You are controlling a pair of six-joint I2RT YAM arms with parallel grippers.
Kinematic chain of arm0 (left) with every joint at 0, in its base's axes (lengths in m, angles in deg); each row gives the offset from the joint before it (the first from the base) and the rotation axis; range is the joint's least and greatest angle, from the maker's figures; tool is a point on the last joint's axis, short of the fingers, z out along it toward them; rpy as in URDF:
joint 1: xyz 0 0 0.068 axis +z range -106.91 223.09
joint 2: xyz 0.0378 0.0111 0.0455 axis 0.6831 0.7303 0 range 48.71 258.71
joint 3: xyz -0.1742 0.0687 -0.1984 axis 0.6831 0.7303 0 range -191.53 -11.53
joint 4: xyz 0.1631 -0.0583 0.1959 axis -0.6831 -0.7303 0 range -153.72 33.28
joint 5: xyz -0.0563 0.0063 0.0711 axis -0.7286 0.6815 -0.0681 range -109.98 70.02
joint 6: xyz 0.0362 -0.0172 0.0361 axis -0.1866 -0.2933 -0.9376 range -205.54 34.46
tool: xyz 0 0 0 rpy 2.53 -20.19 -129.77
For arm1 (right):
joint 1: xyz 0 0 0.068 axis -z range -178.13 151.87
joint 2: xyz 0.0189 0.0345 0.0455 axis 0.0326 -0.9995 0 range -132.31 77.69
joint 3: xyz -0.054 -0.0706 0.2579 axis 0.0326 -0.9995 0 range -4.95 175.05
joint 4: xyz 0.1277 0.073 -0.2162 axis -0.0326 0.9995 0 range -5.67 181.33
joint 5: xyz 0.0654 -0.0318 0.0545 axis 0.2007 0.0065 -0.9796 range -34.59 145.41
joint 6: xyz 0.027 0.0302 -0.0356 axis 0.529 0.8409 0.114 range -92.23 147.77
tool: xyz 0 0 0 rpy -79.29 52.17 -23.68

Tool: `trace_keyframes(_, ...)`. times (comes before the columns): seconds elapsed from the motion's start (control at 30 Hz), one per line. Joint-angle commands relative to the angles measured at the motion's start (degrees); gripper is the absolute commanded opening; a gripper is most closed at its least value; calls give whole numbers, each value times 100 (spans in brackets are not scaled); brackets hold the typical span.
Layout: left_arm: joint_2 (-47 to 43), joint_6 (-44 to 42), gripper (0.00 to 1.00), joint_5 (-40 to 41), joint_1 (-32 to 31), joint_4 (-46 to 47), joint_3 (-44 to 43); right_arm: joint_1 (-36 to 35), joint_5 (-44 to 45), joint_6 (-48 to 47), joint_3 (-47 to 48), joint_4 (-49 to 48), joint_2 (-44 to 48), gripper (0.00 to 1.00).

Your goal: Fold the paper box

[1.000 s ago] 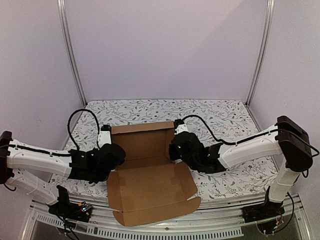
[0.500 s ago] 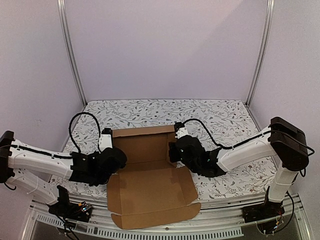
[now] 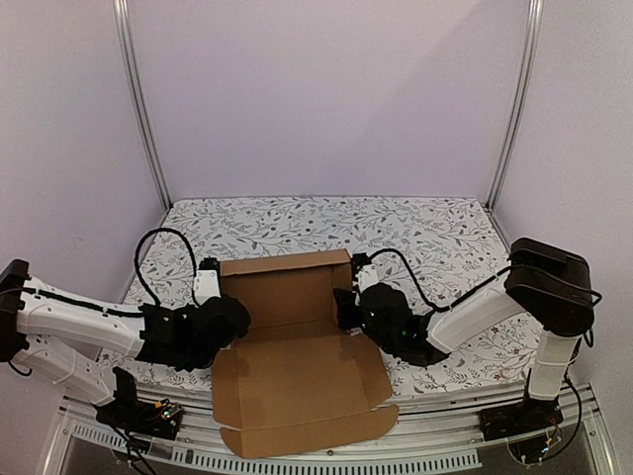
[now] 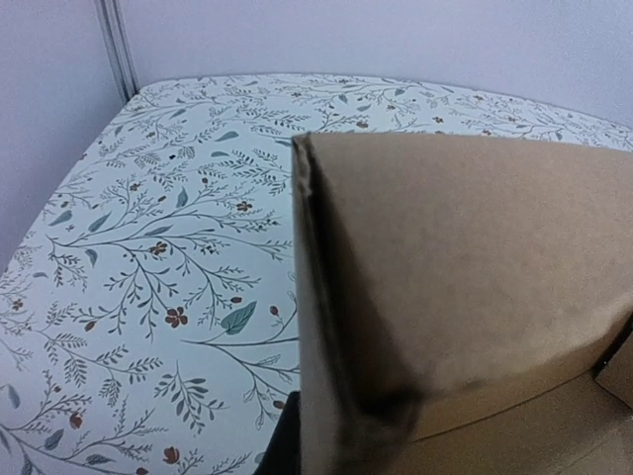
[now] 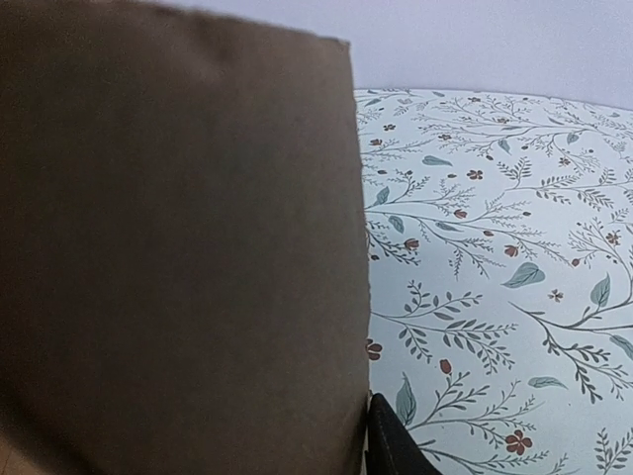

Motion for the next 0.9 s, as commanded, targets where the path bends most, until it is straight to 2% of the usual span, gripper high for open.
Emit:
trace_keyframes(0.0,77,269,0,-300,-232,306,-21,-31,-223,-212,-188,-1065,-388,29)
trace_keyframes(0.23,209,256,0,-328,-232,271,-102,-112,1,-753,-388,-2423,-844,28)
trace_keyframes(0.5,261,258,0,-337,-232,261,-146,-245,230,-1272,-464,-3020,-1063,25)
trace_keyframes(0.6,274,239,0,-346,-232,261,-169,-253,266,-1350,-463,-3108,-1123,18)
trace_keyframes(0.7,274,222,0,-361,-232,252,-184,-262,265,-1408,-435,-3096,-1152,0)
trace_keyframes(0.87,317,343,0,-366,-232,75,-259,-322,356,-1579,-337,-3025,-1107,0)
